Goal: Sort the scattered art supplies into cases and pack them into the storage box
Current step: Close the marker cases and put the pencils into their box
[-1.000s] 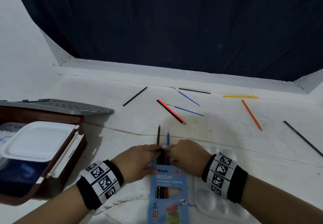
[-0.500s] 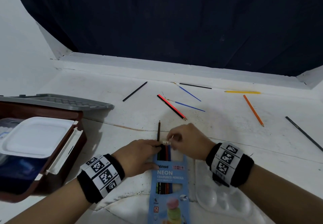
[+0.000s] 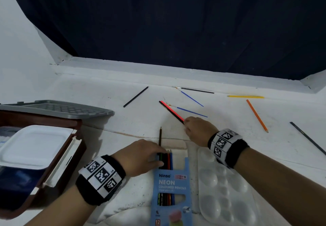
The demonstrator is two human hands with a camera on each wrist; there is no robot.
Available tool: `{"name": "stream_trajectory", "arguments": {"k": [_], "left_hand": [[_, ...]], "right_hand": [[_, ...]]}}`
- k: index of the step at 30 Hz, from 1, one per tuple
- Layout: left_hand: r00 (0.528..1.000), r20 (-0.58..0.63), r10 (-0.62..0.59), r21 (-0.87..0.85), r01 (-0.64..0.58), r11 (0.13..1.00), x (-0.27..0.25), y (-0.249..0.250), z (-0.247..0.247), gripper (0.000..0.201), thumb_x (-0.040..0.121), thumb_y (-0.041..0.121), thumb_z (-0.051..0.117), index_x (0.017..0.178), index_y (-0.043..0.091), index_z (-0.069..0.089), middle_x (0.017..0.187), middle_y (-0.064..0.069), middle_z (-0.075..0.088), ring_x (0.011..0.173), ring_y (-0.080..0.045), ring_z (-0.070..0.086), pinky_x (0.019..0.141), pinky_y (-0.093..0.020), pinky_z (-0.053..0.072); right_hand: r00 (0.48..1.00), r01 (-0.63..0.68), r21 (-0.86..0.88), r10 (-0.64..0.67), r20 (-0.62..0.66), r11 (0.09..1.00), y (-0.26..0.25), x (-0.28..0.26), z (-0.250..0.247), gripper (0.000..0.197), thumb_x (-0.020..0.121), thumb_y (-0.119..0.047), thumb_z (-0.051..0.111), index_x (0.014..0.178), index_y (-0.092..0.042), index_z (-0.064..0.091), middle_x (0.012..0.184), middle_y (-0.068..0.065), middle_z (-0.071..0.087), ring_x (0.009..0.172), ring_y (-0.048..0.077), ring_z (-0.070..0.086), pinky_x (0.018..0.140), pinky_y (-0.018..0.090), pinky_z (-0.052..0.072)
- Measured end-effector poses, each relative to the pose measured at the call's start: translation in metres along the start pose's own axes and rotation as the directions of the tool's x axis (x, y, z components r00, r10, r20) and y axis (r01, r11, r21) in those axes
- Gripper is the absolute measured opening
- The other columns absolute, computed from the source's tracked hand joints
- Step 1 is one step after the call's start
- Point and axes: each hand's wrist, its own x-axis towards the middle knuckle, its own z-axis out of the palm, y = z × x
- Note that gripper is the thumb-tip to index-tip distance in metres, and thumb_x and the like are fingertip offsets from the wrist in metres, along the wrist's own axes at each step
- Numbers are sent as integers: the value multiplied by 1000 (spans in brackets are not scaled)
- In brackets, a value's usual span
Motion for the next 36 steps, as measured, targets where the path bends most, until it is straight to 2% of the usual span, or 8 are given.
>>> {"name": "stream_trajectory", "arguments": {"k": [8,14,18,22,26,29,33,36], "left_hand": [[986,-162,28,67,-17,998,55,0,-34,35,97,44,56,131,35,58,119,9,61,108,-10,55,97,-33,45],[998,-36,-41,347,51,936,121,12,-36,42,101,37,43,143,32,43,145,1,43,137,-22,36,112,-46,29],[992,43,-119,535,78,841,144,25,-28,34,103,31,37,134,24,47,135,1,50,132,-22,43,108,-55,22],[989,-1,-147,581,120,805,153,27,-26,21,97,16,45,108,24,61,115,3,64,117,-22,56,109,-49,21],[994,-40,-106,648,107,754,158,30,-27,22,98,23,50,112,28,66,122,1,66,123,-21,54,117,-38,20],[999,-43,-34,698,54,714,155,32,-26,27,92,14,52,106,27,70,113,5,70,119,-19,57,122,-42,11],[948,-121,295,748,-107,655,142,23,-21,29,48,13,88,58,27,64,57,9,55,57,-16,58,96,-47,33],[877,-284,386,657,-115,745,131,24,-24,28,66,19,87,71,28,61,60,10,54,61,-17,57,86,-40,26]], "right_hand": [[990,-100,12,101,-96,995,25,-32,4,30,96,-35,38,103,-15,61,104,4,64,89,26,62,81,39,51],[965,-254,-98,245,-96,962,43,-67,-5,26,95,-31,50,98,-10,65,101,10,66,94,29,64,74,34,48],[933,-355,-67,349,-84,932,57,-86,-10,16,91,-25,59,98,-13,68,100,9,66,91,29,66,72,32,51],[909,-403,18,402,-109,915,68,-102,-6,12,91,-14,55,99,-16,63,102,9,65,90,28,65,69,29,48],[900,-413,65,418,-123,908,69,-106,-3,23,94,-14,48,113,-16,62,114,7,61,100,27,63,81,31,50],[878,-415,154,439,-190,897,65,-104,-10,17,94,-19,49,104,-14,62,109,5,59,94,25,62,75,30,47],[796,-269,562,509,-328,782,51,-103,-26,6,90,-22,59,86,-18,59,77,1,66,68,19,62,66,33,54],[712,-47,712,524,-468,700,34,-102,-39,8,89,-14,59,82,-17,59,62,2,64,57,22,63,61,35,52]]}}
